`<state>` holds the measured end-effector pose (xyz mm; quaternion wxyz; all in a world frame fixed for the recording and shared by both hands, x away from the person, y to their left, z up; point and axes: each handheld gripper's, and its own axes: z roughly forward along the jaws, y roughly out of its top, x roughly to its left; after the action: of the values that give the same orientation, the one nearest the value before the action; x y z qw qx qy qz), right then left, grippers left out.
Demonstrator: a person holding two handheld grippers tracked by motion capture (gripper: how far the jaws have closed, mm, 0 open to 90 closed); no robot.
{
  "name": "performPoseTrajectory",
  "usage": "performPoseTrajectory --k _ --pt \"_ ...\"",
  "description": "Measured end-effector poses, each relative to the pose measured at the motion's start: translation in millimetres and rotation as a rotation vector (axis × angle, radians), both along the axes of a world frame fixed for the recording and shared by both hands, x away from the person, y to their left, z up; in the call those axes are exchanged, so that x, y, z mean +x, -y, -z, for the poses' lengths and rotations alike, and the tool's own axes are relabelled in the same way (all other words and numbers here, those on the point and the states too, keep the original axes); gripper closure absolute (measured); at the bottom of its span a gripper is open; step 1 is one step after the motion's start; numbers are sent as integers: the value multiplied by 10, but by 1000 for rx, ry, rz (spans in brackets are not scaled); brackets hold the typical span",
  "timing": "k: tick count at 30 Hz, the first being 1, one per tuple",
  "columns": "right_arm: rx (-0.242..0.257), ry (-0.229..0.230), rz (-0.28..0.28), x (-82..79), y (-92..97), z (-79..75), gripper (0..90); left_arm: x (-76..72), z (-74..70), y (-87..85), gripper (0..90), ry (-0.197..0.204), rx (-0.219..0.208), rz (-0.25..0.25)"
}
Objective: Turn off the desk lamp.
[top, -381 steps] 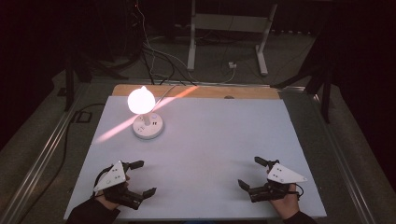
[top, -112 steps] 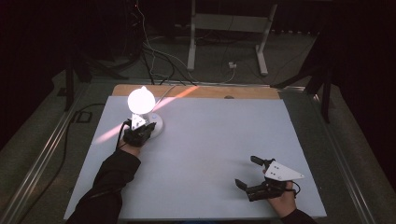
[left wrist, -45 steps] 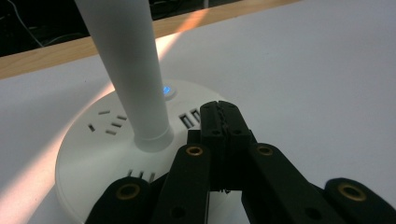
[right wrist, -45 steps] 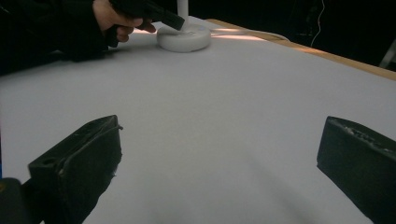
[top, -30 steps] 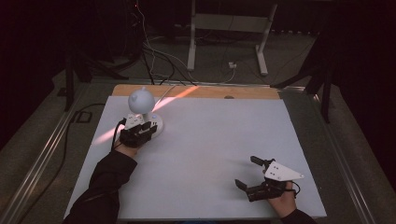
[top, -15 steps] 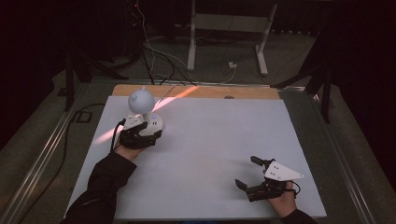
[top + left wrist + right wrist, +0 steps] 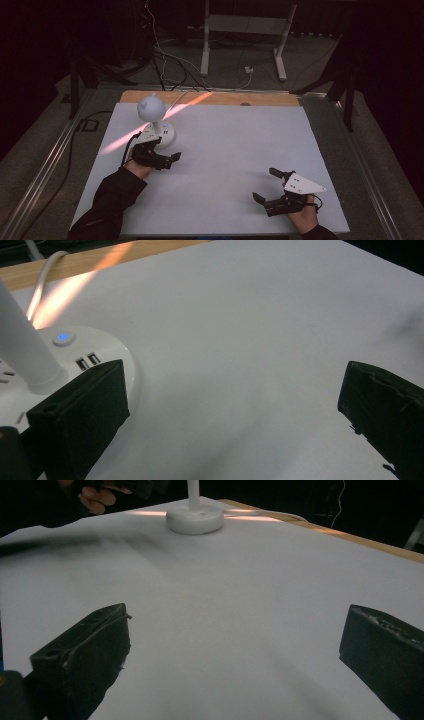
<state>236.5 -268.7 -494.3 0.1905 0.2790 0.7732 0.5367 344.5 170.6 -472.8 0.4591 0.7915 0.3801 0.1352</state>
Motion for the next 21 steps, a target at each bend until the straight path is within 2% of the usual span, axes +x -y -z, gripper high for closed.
performPoseTrajectory --k 3,8,12,18,21 --pt "1 0 3 -3 8 0 0 -32 -10 9 5 -7 -4 28" --pt "1 -2 7 -3 15 4 0 -132 -15 -2 4 33 2 40" --pt "1 -5 4 1 8 6 0 -209 0 -47 4 46 -11 56" --pt "2 -5 4 -1 3 3 0 -328 28 -118 4 25 -22 77" --pt "0 -5 5 2 3 7 0 -399 48 -131 4 33 -13 88"
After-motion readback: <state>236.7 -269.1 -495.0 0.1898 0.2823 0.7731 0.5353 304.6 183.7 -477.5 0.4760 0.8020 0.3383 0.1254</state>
